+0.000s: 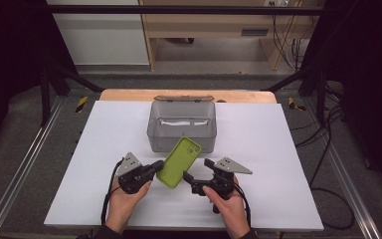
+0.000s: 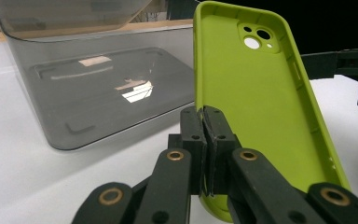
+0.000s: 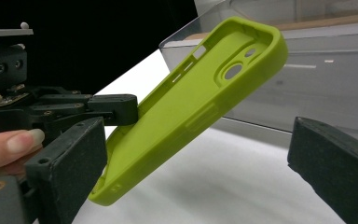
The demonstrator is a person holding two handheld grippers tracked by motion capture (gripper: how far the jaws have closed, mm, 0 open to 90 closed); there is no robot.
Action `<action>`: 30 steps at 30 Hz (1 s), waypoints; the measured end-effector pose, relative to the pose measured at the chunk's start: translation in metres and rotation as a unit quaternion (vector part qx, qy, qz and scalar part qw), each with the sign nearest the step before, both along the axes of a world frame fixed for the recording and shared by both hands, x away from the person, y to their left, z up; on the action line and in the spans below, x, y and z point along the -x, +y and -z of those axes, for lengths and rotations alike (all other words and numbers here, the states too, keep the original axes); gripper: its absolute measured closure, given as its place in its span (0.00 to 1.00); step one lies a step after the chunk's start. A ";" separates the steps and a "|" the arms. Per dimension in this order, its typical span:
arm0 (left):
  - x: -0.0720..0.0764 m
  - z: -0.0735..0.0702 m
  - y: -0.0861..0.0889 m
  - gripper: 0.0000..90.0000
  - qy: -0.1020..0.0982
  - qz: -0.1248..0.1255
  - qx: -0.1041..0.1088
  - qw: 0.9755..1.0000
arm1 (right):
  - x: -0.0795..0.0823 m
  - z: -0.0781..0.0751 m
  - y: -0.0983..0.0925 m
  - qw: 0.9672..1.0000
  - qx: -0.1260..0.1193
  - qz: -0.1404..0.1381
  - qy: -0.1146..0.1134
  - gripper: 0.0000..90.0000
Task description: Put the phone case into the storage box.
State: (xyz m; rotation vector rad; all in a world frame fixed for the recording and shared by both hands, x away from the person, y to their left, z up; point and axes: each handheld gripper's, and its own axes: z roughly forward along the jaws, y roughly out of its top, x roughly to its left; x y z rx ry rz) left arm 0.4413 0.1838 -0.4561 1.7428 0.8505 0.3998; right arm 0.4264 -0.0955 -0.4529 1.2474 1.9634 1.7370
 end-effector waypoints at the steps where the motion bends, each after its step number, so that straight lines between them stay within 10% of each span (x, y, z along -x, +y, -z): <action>1: 0.000 0.000 0.000 0.98 0.000 0.000 0.000 1.000 | 0.000 0.000 0.000 1.000 -0.002 0.000 0.000 0.07; 30: -0.008 -0.027 -0.012 0.98 -0.025 -0.027 0.016 0.999 | -0.010 -0.012 0.008 0.995 -0.095 0.022 0.003 0.35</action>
